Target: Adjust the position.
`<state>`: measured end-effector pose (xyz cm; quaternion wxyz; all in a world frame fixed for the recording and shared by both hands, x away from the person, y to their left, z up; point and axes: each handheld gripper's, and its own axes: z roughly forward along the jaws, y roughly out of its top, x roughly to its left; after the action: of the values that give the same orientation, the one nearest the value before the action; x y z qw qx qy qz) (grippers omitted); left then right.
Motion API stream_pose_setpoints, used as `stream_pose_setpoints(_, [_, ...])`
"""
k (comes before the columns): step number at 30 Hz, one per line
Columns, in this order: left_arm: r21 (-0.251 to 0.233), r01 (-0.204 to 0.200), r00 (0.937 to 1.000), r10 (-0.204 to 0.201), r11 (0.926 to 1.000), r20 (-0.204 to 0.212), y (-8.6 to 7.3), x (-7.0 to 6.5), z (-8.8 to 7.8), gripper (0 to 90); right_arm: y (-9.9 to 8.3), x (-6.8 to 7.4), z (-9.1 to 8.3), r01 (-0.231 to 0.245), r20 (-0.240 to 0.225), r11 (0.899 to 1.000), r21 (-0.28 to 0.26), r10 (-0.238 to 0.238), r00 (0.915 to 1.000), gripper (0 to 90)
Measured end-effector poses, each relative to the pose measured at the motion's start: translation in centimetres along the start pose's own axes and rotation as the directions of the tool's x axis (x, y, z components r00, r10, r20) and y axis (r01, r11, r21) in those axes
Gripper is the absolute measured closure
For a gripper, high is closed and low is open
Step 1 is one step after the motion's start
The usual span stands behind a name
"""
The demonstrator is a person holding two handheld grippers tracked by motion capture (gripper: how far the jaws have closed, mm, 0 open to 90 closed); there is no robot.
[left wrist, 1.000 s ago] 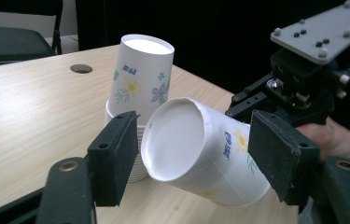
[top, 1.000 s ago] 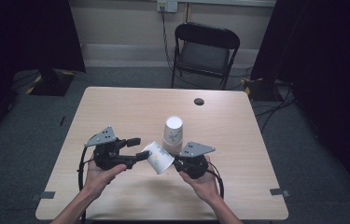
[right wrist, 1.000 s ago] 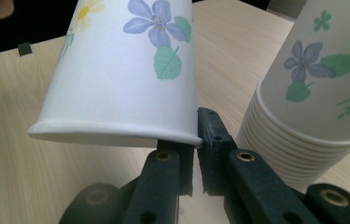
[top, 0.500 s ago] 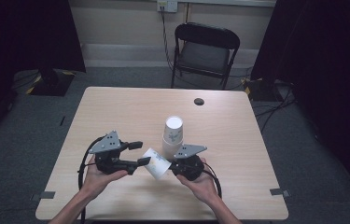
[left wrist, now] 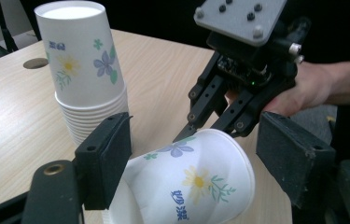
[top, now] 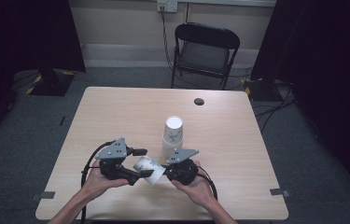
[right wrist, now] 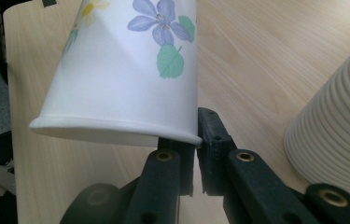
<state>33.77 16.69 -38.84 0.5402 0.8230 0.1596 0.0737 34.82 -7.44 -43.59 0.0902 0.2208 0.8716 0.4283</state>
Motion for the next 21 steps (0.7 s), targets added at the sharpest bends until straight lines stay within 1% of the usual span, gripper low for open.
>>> stream_pose_setpoints(3, [0.024,-0.025,0.9997,0.025,0.9994,0.005,-0.2,-0.2,0.4,24.4,0.0,0.1,0.0,0.001,-0.003,1.000,0.003,-0.001,1.0000,85.9])
stream_pose_setpoints(5, [0.036,-0.045,0.9990,0.045,0.9983,-0.002,-0.4,-0.4,0.6,22.2,0.0,0.0,-0.1,-0.003,-0.003,1.000,0.003,0.003,1.0000,86.0])
stream_pose_setpoints(7, [0.062,-0.062,0.9981,0.062,0.9961,-0.003,-0.4,-0.4,0.8,19.7,0.0,-0.1,-0.2,-0.008,-0.003,1.000,0.000,0.008,1.0000,86.5])
stream_pose_setpoints(8, [0.063,-0.064,0.9979,0.065,0.9959,-0.006,-0.5,-0.5,0.8,19.7,0.0,-0.2,-0.3,-0.010,-0.009,1.000,-0.007,0.010,0.9999,86.9])
stream_pose_setpoints(9, [0.049,-0.066,0.9977,0.066,0.9966,-0.009,-0.6,-0.4,0.8,20.2,0.1,-0.2,-0.4,-0.014,-0.012,1.000,-0.008,0.014,0.9998,87.0])
stream_pose_setpoints(10, [0.052,-0.060,0.9982,0.060,0.9969,-0.008,-0.7,-0.4,0.9,20.0,0.1,-0.3,-0.6,-0.012,-0.008,1.000,-0.012,0.012,0.9999,87.2])
stream_pose_setpoints(13, [0.076,-0.076,0.9971,0.076,0.9942,0.001,-0.8,-0.3,0.9,18.9,0.2,-0.4,-0.8,-0.016,-0.009,1.000,-0.022,0.016,0.9998,87.8])
stream_pose_setpoints(16, [0.092,-0.099,0.9950,0.099,0.9908,0.000,-1.0,-0.4,1.0,17.9,0.1,-0.6,-0.9,-0.021,-0.013,0.999,-0.027,0.021,0.9997,88.1])
stream_pose_setpoints(19, [0.104,-0.112,0.9935,0.114,0.9883,-0.007,-1.3,-0.4,1.1,17.3,0.1,-0.6,-1.0,-0.020,-0.013,0.999,-0.031,0.019,0.9997,88.5])
stream_pose_setpoints(21, [0.119,-0.128,0.9915,0.130,0.9846,-0.007,-1.5,-0.4,1.3,16.9,0.1,-0.6,-1.0,-0.022,-0.012,0.999,-0.032,0.021,0.9997,88.6])
